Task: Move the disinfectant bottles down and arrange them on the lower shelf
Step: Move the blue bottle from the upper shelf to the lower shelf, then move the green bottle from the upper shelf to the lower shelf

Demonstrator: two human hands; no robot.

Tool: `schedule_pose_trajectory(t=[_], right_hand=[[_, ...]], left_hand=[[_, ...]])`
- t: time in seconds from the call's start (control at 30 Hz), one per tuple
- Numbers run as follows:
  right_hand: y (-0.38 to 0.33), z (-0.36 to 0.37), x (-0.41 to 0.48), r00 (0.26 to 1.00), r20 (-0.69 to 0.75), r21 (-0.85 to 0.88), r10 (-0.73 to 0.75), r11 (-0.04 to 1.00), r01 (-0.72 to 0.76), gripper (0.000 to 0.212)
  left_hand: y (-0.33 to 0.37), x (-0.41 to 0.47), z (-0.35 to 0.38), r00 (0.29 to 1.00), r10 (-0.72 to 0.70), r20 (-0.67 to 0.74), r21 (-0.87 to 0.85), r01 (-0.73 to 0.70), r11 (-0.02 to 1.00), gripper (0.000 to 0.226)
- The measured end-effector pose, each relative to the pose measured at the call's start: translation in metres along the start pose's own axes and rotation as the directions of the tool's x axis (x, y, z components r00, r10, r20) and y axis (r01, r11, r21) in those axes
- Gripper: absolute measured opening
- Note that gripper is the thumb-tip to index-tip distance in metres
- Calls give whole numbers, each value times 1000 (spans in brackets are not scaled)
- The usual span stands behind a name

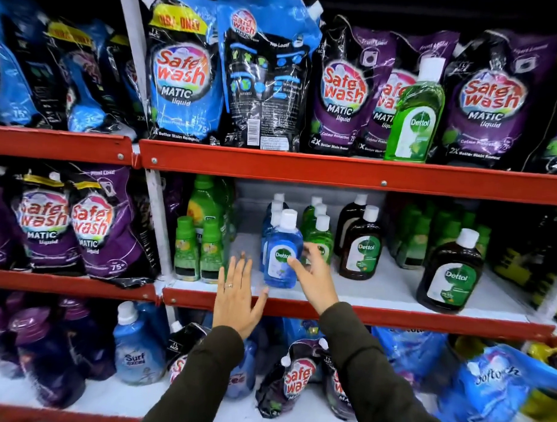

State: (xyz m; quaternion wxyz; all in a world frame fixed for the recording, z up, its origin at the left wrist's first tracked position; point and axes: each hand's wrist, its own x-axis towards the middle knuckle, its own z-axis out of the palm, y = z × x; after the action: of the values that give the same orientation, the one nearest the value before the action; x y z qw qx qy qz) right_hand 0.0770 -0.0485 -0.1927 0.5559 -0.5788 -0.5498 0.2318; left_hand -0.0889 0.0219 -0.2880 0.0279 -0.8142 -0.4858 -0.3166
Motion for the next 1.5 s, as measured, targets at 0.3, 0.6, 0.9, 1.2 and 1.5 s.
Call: schedule_pose_trajectory(t=[0.3, 0.6, 0.9, 1.2, 1.5], right_hand=[[26, 25, 16, 996, 12, 6, 92, 996, -92, 41], [41, 34, 22, 995, 39, 19, 93, 995, -94, 41], [43, 30, 11, 997, 61, -49, 56, 997, -53, 46], [12, -21, -10, 853, -267, -582, -449, 780, 228, 35], [-51, -99, -1, 642, -423, -698, -639, 682, 218, 36]], left_hand=[[-8, -6, 16, 999, -31, 31, 82, 29, 996, 84], [-9, -7, 18, 1000, -30, 5, 77, 30, 997, 84], [-7, -11, 11, 1000, 0, -6, 57, 0, 998, 84], [53, 8, -22, 977, 66, -205, -52, -78, 996, 70], [147, 73, -81, 881, 225, -417, 24, -236, 971, 70]])
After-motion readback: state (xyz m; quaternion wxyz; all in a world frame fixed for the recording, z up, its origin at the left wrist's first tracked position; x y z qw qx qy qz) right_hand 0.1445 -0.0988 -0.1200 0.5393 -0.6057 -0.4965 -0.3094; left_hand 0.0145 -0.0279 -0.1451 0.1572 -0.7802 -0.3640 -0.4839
